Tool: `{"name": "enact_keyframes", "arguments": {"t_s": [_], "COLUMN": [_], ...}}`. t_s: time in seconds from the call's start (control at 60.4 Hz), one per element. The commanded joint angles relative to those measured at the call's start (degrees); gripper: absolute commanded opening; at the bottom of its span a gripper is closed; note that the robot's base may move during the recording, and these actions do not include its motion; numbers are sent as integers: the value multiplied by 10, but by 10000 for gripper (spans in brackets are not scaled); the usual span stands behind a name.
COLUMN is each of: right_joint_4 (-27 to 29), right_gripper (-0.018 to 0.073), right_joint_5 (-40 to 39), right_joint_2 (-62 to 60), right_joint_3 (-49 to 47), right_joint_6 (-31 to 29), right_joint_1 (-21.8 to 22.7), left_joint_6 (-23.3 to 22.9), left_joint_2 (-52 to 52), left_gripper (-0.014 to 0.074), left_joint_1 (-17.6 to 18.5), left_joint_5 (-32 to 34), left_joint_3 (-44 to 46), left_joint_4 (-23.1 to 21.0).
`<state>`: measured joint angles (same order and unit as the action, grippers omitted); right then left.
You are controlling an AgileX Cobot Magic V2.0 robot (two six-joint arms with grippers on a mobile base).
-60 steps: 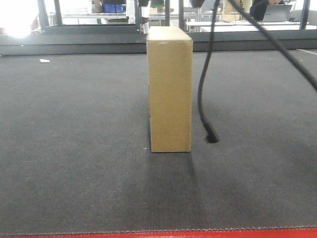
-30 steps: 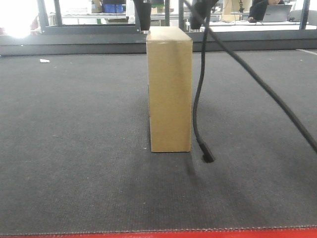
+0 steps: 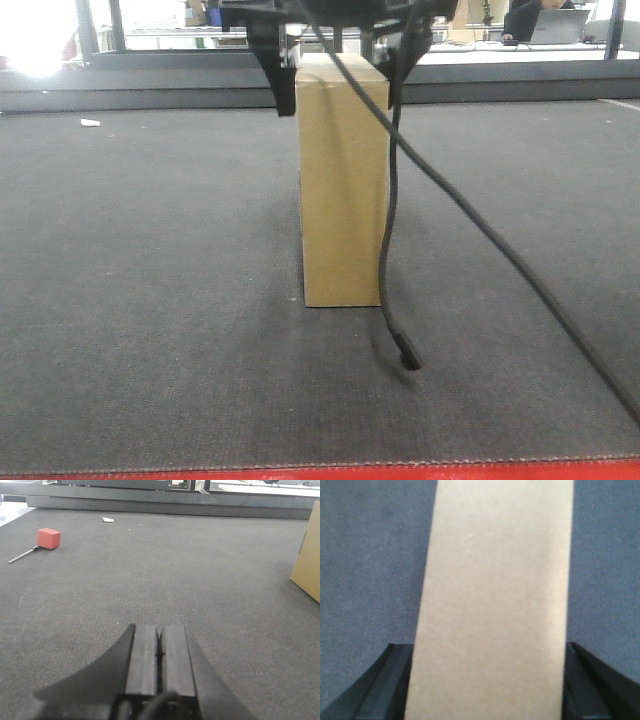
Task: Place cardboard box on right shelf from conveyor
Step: 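Lower the open right gripper over the top of the tan box, then close the right gripper on the box top and lift it off the belt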
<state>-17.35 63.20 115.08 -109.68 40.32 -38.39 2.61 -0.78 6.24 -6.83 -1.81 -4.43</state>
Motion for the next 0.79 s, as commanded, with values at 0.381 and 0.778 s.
{"name": "enact_keyframes", "arguments": {"t_s": [0.381, 0.778], "right_joint_4": [-1, 111], "right_gripper": [172, 172], "right_joint_5": [-7, -32], "right_joint_2": [-69, -216], "right_joint_3": [-20, 123], "right_joint_6": [-54, -276], "right_joint_1": [48, 208], "left_joint_6": [0, 0], "left_joint_2": [-8, -8], "left_gripper": [-115, -115], "left_joint_1": [4, 4], "left_joint_5": [49, 49], "left_joint_3": [-5, -5], "left_joint_4": [-3, -3]}}
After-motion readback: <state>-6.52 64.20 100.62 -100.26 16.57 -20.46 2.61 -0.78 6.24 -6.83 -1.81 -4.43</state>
